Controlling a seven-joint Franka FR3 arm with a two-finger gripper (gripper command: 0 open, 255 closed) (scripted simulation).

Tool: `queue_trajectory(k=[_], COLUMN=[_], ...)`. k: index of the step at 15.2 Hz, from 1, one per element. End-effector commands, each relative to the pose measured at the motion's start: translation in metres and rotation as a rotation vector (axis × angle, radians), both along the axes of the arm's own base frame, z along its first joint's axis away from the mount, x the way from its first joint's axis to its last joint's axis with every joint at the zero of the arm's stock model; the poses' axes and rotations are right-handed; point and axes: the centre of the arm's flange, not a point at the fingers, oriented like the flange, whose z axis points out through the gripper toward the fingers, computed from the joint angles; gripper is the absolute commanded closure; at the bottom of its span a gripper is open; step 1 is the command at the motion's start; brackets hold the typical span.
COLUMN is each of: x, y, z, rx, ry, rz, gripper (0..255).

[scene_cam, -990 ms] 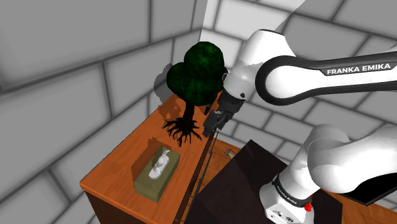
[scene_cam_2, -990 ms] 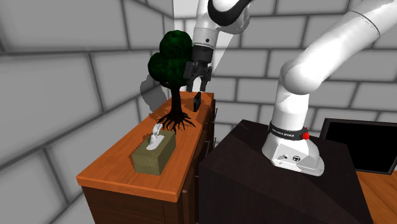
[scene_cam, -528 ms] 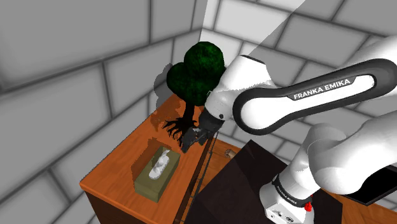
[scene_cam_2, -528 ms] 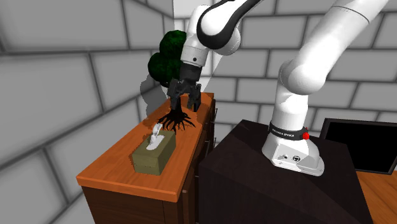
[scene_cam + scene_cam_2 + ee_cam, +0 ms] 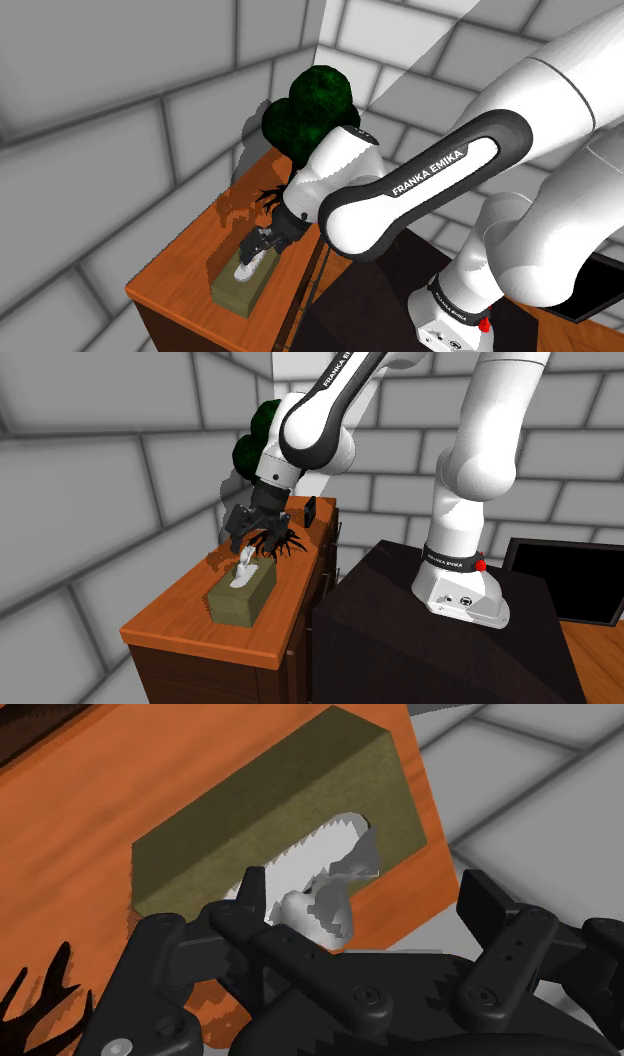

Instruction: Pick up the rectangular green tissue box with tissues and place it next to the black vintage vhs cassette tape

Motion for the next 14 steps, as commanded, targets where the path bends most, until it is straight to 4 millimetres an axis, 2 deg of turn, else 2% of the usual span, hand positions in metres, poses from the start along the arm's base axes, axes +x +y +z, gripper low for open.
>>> queue_trajectory(k=[1, 7, 14], x=[0.003, 0.010, 0.010], y=[0.006, 0.018, 0.018], z=[-0.009, -0.041, -0.041], rx=[0.007, 0.007, 0.007], ry=[-0.005, -0.005, -0.005], rz=[-0.007, -0.007, -0.007], gripper=[0, 0, 0])
